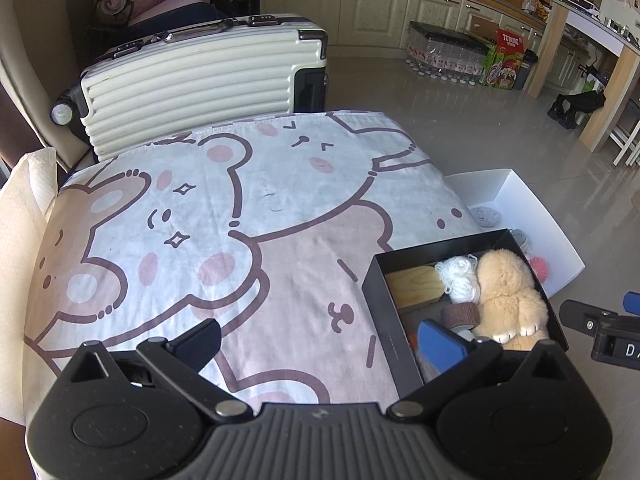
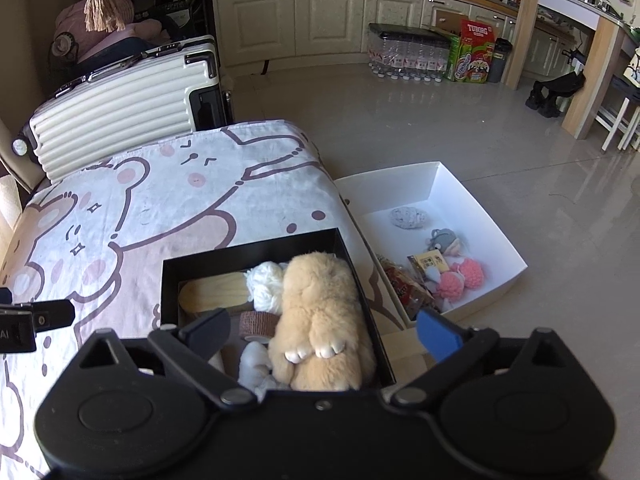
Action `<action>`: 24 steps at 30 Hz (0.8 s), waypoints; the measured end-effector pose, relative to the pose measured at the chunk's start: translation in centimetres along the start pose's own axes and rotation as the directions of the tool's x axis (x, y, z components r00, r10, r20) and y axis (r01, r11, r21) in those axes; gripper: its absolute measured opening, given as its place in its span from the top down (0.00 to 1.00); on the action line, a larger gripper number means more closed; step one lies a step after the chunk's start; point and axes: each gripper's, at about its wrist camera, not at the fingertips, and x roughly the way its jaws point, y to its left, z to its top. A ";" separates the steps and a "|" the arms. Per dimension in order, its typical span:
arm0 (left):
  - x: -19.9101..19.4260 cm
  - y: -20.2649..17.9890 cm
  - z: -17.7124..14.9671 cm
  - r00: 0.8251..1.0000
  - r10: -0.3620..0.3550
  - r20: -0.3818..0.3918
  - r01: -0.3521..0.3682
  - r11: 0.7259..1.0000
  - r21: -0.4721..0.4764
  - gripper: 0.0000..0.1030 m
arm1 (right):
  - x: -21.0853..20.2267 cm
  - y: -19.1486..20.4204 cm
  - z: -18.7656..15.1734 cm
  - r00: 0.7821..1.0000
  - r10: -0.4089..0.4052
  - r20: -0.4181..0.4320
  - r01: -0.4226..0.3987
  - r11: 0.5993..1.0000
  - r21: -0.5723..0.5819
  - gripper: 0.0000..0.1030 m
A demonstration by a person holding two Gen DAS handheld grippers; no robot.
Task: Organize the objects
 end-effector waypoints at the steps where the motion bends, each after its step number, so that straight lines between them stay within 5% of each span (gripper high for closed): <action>1: 0.0 0.0 -0.1 1.000 0.000 0.002 0.000 1.000 -0.001 0.00 | 0.0 0.0 -0.1 1.000 -0.003 -0.001 0.003 1.000 0.001 0.00; 24: 1.2 -0.3 -0.6 0.999 0.041 -0.029 -0.041 0.999 0.029 0.00 | 0.7 0.2 -0.7 0.999 -0.032 -0.031 0.031 0.999 -0.005 0.00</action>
